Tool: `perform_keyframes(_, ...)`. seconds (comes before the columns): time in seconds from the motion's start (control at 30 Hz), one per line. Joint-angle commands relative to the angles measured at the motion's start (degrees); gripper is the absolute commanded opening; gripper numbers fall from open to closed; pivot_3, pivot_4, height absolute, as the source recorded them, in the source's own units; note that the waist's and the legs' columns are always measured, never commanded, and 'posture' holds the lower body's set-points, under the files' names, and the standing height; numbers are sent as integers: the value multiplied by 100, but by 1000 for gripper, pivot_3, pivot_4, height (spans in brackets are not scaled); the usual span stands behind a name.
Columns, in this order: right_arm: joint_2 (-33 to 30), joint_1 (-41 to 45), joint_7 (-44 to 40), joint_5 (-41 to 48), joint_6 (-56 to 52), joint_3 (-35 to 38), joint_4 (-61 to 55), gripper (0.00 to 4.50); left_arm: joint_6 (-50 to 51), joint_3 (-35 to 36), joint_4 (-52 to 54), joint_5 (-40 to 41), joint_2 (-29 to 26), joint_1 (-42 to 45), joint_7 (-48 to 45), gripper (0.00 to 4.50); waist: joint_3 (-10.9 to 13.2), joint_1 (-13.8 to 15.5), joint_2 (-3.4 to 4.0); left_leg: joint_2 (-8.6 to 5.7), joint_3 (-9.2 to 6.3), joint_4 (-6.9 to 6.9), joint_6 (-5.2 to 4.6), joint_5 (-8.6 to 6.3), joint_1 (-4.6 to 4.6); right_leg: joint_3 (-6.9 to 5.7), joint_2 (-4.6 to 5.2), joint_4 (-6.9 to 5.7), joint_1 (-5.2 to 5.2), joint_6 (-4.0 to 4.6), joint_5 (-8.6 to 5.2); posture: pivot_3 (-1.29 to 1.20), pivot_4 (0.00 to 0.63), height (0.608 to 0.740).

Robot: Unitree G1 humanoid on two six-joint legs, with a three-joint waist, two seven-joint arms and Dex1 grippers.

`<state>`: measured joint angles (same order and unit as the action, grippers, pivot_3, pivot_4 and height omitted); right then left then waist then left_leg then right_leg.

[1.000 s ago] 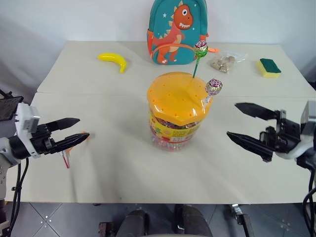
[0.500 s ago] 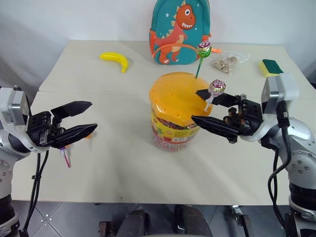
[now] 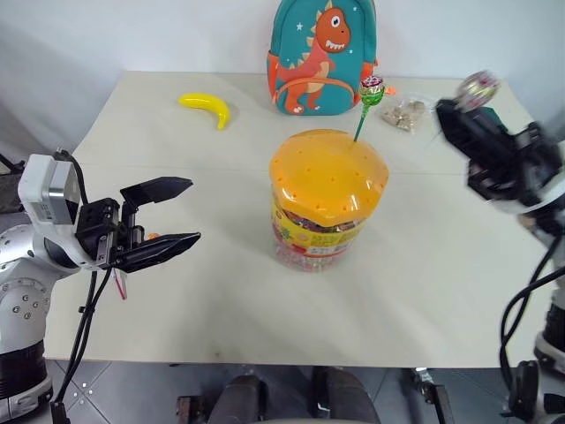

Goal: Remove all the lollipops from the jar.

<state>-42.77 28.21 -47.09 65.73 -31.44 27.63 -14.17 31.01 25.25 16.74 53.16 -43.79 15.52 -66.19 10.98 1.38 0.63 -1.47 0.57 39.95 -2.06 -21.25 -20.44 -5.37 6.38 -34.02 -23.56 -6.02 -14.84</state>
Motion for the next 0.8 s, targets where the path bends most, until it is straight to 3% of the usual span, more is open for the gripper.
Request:
perform_keyframes(0.03, -466, -370, -214, -432, 141, 597, 513, 11, -226, -43, -21, -70, -33, 66, -96, 4500, 0, 8, 0, -3, 2, 1, -2, 0, -1, 0, 2, 1, 1, 0, 0, 0, 150, 740)
perform_keyframes(0.17, -763, -1178, -721, -1186, 519, 802, 1101, 11, -372, -205, -58, -183, -39, 129, -177, 4500, 0, -2, 1, 1, 12, 2, -5, 1, -2, 4, -1, -1, 1, -2, 1, 0, 150, 740)
perform_keyframes(0.3, -1293, -2088, -247, -2643, 362, 122, 1560, 11, -584, -437, -32, -474, -110, 120, -324, 4500, -2, -4, 4, 2, 26, 2, -5, 1, 3, 11, -4, -4, 1, -3, 1, 0, 150, 740)
perform_keyframes(0.47, -1654, -2196, 594, -3966, -190, -805, 2057, 11, -688, -553, -33, -573, -86, 123, -350, 4500, -4, -31, 19, 8, 36, 3, -5, 2, 6, 23, -6, -7, -4, -3, 2, 0, 150, 740)
perform_keyframes(0.57, -1662, -2107, 547, -4060, -495, -956, 2239, 11, -724, -602, -22, -610, -78, 122, -349, 4500, -4, -21, 20, 8, 38, 2, -4, 2, 6, 23, -8, -5, -6, -3, 1, 0, 150, 740)
perform_keyframes(0.8, -2008, -2408, -154, -4256, -262, -812, 2071, 2020, -640, -344, -225, -473, -36, 325, -30, 4500, -4, 13, 23, 6, 31, 7, -5, 1, 2, 19, -8, 0, -2, -6, 3, 0, 150, 740)
